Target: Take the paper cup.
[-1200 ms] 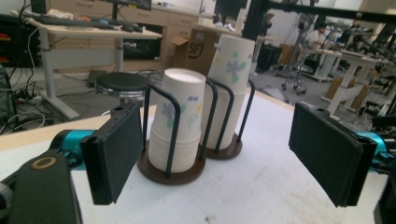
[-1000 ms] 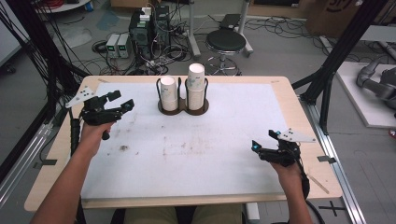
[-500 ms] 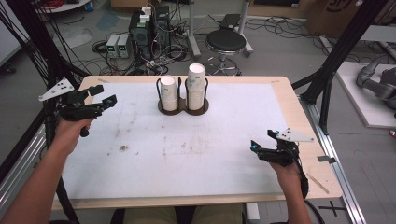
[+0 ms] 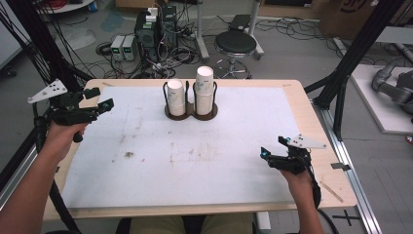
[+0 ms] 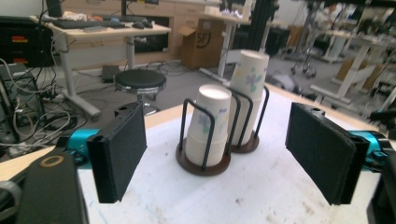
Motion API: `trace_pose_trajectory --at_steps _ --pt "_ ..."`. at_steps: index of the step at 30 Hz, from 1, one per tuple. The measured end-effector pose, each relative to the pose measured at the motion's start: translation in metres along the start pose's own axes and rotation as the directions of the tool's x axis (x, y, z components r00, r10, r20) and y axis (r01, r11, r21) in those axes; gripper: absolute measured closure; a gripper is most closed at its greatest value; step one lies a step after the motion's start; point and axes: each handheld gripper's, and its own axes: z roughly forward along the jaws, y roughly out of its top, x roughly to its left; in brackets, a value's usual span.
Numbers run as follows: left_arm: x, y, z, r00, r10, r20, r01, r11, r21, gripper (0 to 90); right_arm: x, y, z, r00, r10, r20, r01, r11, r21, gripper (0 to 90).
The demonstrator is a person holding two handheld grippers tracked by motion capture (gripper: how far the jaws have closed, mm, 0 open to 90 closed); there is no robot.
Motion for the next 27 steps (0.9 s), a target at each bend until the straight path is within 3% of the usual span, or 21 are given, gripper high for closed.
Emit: trace_pose_trajectory --at_steps 6,10,14,19,22,27 --pt "-0.02 -0.004 -0.005 0.9977 0.065 0.02 -0.066 0.9969 0.043 17.9 0.007 -0.01 -0.012 1.0 0.002 -0.008 -0.002 1.0 0.016 17.3" --pt "-0.025 -0.005 -0.019 0.9965 0.082 0.018 -0.083 0.9943 0.066 18.2 0.009 -0.019 -0.029 0.9999 0.008 -0.009 -0.008 1.0 0.006 17.3" --pt "-0.022 0.002 -0.038 0.9953 0.096 -0.011 -0.095 0.9931 0.069 18.3 0.008 -0.025 -0.039 1.0 0.002 -0.006 -0.002 1.0 0.0 17.3" --pt "-0.014 0.023 -0.053 0.9941 0.099 -0.043 -0.098 0.9945 0.038 18.4 0.008 -0.029 -0.045 1.0 0.008 -0.004 -0.008 1.0 0.009 17.3" --pt "-0.01 0.033 -0.047 0.9941 0.1 -0.042 -0.099 0.9947 0.025 18.3 0.007 -0.031 -0.046 1.0 0.003 -0.004 -0.003 1.0 0.015 17.3" --pt "-0.003 0.049 -0.022 0.9952 0.093 -0.03 -0.093 0.9954 0.022 18.2 0.005 -0.032 -0.049 0.9998 0.016 0.011 -0.016 1.0 0.012 17.3"
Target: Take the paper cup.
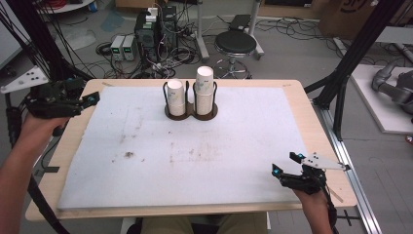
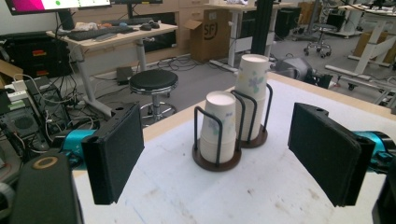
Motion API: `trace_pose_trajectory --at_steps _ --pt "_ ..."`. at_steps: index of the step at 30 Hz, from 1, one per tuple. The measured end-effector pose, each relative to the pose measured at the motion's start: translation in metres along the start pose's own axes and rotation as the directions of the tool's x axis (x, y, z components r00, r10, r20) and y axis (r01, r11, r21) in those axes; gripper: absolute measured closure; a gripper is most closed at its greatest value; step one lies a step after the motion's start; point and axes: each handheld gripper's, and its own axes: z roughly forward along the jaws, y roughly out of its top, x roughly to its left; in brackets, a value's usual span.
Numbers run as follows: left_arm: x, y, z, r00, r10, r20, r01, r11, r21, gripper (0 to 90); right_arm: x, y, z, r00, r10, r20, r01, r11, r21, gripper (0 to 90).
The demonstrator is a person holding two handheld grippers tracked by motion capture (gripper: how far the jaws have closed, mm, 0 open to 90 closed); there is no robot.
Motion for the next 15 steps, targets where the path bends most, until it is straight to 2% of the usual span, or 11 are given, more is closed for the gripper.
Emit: trace_pose_trajectory --at_steps 8,11,15 --pt "-0.004 0.017 0.051 0.9987 0.021 0.047 -0.024 0.9975 0.066 18.0 0.0 0.001 0.005 0.9999 -0.01 -0.013 0.01 1.0 0.013 17.3" --pt "-0.005 0.022 0.069 0.9979 0.002 0.065 -0.005 0.9985 0.055 18.1 0.001 0.002 0.006 0.9997 -0.014 -0.021 0.015 1.0 0.016 17.3" --pt "-0.01 0.028 0.095 0.9963 0.004 0.086 -0.01 0.9973 0.073 18.0 0.002 0.004 0.005 0.9996 -0.015 -0.025 0.015 1.0 0.007 17.3"
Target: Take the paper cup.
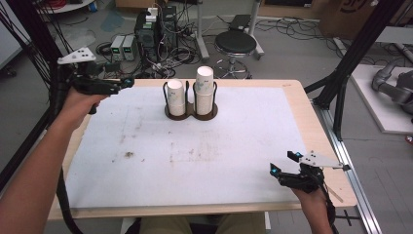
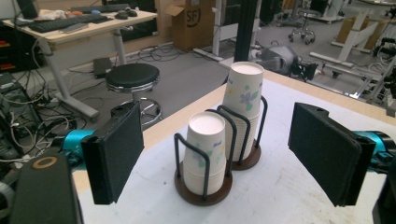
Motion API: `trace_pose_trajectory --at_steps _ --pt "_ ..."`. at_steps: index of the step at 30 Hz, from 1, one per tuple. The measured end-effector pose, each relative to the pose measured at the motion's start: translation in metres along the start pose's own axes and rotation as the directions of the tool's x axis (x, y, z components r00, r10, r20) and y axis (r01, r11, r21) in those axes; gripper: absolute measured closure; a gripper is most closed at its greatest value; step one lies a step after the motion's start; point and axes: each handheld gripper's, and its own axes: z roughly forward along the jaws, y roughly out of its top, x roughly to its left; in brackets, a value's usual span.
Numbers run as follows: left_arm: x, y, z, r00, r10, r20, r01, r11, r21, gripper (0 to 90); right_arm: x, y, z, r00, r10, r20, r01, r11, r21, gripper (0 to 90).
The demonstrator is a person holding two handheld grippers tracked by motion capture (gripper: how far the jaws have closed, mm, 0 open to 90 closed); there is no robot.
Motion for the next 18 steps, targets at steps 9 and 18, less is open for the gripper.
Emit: trace_pose_trajectory --at_steps 9,18 --pt "0.002 -0.004 0.046 0.9989 -0.03 0.036 0.03 0.9996 0.004 18.1 0.001 0.003 0.001 0.9997 0.009 -0.021 -0.009 1.0 -0.007 17.3" --pt "0.011 0.014 0.084 0.9977 -0.025 0.064 0.023 0.9992 0.034 18.1 0.004 0.022 0.018 0.9995 -0.013 -0.029 0.013 1.0 -0.014 17.3"
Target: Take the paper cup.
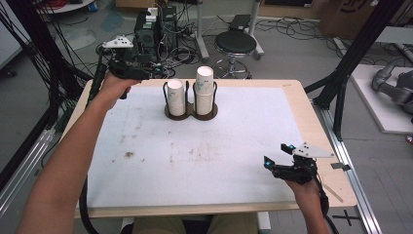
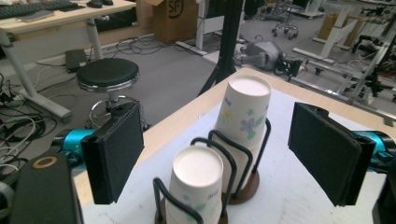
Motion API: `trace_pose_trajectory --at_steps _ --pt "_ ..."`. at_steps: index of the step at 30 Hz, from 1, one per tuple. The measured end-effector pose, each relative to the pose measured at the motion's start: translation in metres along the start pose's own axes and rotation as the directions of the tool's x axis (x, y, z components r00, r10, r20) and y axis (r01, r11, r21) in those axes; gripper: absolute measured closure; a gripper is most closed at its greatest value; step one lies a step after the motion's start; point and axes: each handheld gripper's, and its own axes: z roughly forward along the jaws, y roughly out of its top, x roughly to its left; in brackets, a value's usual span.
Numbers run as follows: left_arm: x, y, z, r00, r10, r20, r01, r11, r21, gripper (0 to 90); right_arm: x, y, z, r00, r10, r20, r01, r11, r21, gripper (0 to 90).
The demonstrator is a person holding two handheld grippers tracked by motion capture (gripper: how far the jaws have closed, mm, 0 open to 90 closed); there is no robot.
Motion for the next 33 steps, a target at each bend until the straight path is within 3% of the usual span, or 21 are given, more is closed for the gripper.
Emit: trace_pose_trajectory --at_steps 10,19,26,33 --pt "-0.001 -0.013 0.04 0.9996 -0.026 -0.008 0.026 0.9993 0.029 17.5 0.002 0.006 0.013 0.9987 -0.009 -0.05 0.009 1.0 0.001 17.3" --pt "0.004 -0.034 0.071 0.9978 -0.064 -0.017 0.065 0.9958 0.065 17.7 0.002 0.003 0.01 0.9986 -0.004 -0.053 0.004 1.0 0.001 17.3" --pt "0.009 -0.051 0.085 0.9972 -0.061 -0.044 0.066 0.9895 0.128 18.2 0.002 0.001 0.009 0.9986 -0.006 -0.052 0.006 1.0 0.005 17.3" --pt "0.008 -0.063 0.093 0.9963 -0.067 -0.053 0.075 0.9853 0.154 20.2 0.001 -0.001 0.007 0.9988 0.0 -0.049 0.001 1.0 0.005 17.3"
